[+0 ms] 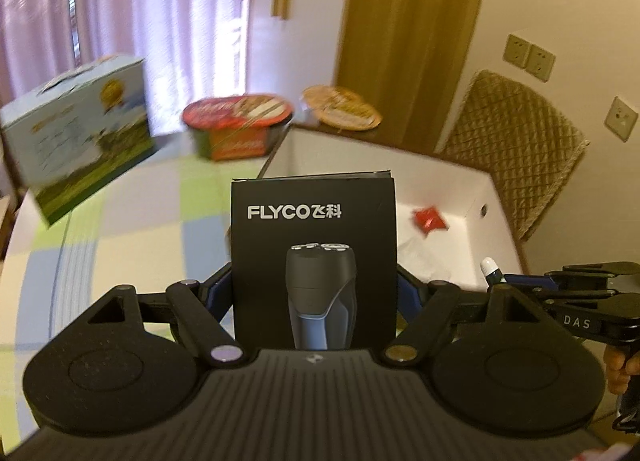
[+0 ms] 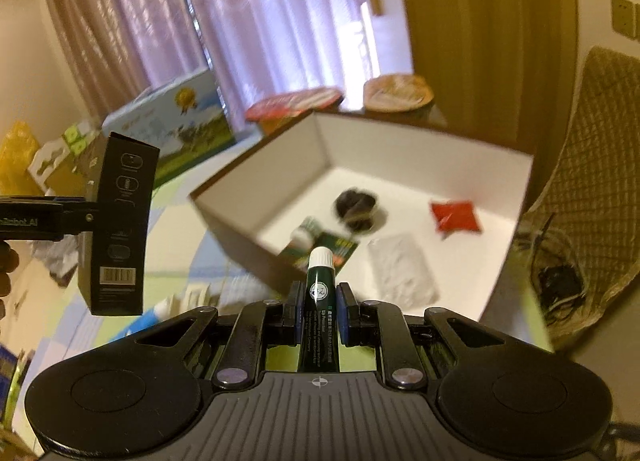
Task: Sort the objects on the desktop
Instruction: 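Carry the FLYCO box and green tube with both grippers over the brown box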
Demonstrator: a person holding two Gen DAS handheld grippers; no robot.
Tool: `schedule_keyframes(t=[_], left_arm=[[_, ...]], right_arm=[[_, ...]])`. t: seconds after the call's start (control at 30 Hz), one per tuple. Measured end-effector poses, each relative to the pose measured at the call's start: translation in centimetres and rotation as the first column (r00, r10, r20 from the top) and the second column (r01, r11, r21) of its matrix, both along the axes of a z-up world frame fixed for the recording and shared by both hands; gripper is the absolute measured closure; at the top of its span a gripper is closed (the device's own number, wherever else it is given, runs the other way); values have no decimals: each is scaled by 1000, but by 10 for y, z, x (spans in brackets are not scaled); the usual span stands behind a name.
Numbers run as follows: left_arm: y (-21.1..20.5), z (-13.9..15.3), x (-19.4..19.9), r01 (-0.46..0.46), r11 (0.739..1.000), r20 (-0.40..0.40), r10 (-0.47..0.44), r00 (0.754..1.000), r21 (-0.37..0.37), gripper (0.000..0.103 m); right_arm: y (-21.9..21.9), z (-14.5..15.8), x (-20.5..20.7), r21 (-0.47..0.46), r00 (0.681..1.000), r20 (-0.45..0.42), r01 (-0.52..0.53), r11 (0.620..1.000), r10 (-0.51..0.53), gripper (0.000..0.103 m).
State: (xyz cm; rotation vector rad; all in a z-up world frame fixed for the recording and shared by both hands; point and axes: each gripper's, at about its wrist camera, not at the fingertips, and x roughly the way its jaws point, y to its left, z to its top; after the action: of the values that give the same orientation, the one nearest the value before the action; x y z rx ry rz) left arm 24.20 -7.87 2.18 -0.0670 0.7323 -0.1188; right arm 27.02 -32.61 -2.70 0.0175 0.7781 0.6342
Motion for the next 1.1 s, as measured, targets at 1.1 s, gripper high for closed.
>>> schedule_keyframes(t=[1.1], left_arm=[[-69,-107,243,221,937,-187,-174,967,271,26]], right_arm=[[15,-30,172,-66,992,-56,107,992,-111,89]])
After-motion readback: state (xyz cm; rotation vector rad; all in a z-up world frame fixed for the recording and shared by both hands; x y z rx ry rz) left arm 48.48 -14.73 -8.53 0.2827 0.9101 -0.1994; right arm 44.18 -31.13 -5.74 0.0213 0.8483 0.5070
